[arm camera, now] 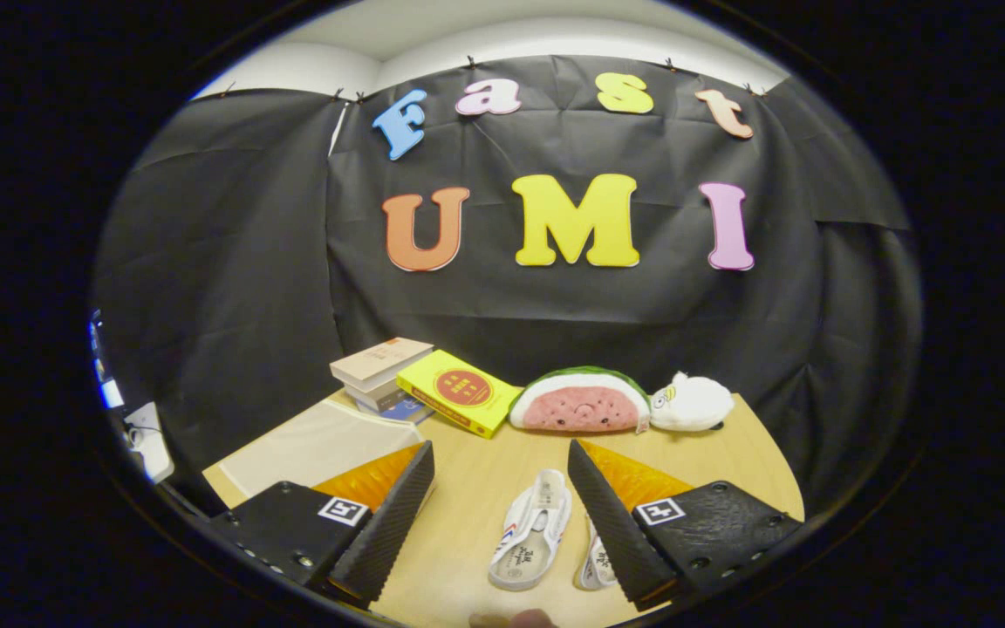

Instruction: Open the storage box then place both shoes into the box .Put the left shoe in first, then the right shoe, with the right side of both shoes facing outward in a uniform manner.

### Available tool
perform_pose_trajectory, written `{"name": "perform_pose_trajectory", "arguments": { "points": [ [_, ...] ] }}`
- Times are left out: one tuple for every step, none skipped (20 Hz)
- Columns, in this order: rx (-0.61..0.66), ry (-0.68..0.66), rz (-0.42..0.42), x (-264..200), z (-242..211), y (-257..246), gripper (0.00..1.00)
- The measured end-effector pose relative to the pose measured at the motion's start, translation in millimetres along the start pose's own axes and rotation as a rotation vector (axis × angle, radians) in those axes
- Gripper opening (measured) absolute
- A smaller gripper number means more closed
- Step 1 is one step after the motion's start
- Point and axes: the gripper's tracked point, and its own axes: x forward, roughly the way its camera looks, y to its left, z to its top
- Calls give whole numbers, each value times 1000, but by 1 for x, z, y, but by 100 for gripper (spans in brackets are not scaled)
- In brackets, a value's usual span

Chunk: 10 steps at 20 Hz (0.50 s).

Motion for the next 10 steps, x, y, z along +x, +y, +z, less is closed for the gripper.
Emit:
{"name": "perform_pose_trajectory", "arguments": {
  "points": [
    [1, 11, 14, 5, -3, 8, 95],
    [4, 22, 27, 8, -6, 15, 95],
    [10, 37, 39, 13, -10, 23, 95],
    [25, 55, 60, 18, -18, 32, 95],
    [53, 85, 100, 24, -26, 46, 95],
    [88, 123, 137, 28, -36, 60, 95],
    [132, 165, 171, 34, -47, 72, 95],
    [171, 198, 192, 39, -55, 82, 95],
    [201, 224, 206, 42, -62, 89, 95],
    [233, 256, 218, 47, -71, 96, 95]
  ]
}}
